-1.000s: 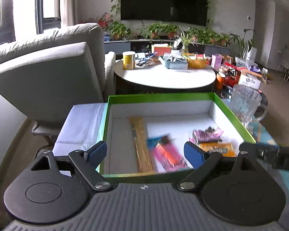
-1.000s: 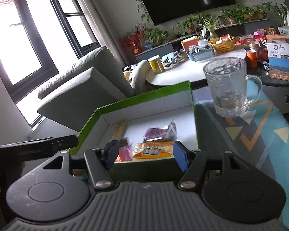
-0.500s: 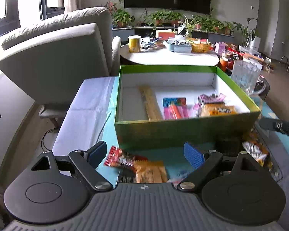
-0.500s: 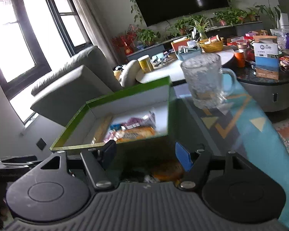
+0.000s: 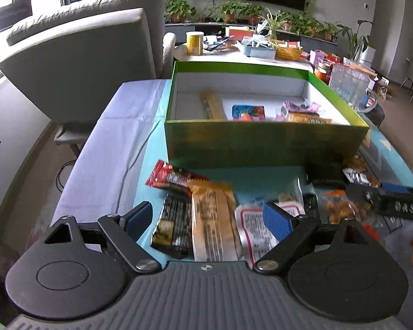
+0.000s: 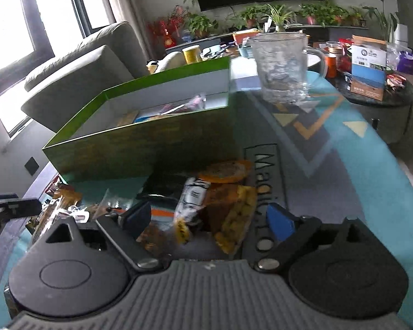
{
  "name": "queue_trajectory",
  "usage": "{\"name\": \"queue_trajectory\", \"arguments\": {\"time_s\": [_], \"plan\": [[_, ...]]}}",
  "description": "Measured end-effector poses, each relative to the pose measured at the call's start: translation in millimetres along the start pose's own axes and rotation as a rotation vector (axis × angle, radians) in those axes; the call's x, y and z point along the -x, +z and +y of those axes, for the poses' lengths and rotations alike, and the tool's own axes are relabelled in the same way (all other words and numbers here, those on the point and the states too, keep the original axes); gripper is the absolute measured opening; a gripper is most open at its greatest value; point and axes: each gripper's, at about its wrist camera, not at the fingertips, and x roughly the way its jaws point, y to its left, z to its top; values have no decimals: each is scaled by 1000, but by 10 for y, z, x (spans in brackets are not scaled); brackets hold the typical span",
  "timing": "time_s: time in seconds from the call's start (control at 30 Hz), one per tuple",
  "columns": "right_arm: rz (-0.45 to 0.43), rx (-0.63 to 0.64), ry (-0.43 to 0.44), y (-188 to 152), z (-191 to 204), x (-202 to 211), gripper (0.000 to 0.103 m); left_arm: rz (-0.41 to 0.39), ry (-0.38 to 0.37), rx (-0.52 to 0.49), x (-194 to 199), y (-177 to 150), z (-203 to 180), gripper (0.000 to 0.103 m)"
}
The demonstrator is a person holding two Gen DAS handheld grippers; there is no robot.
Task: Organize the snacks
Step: 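Move both tools back from the box toward the remaining snack pile, then grasp the white red-bordered packet with the left tool while the right grasps a brown-and-white packet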
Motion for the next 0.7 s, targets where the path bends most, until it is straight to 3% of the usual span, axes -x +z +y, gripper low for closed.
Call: {"name": "queue_trajectory", "arguments": {"time_s": [0.17, 0.27, 0.53, 0.7], "plan": [[-9, -3, -46, 12, 33, -47, 50, 20, -14, -19, -11, -88, -50, 86], [-11, 65, -87, 6, 55, -40, 49, 37, -13, -18, -37, -127, -58, 85], [-11, 26, -53, 0, -29, -5, 47, 43, 11, 10, 20, -176, 27, 85], [-12, 23, -54, -1, -16, -10, 47, 50, -73, 12, 114, -157, -95, 85]]}}
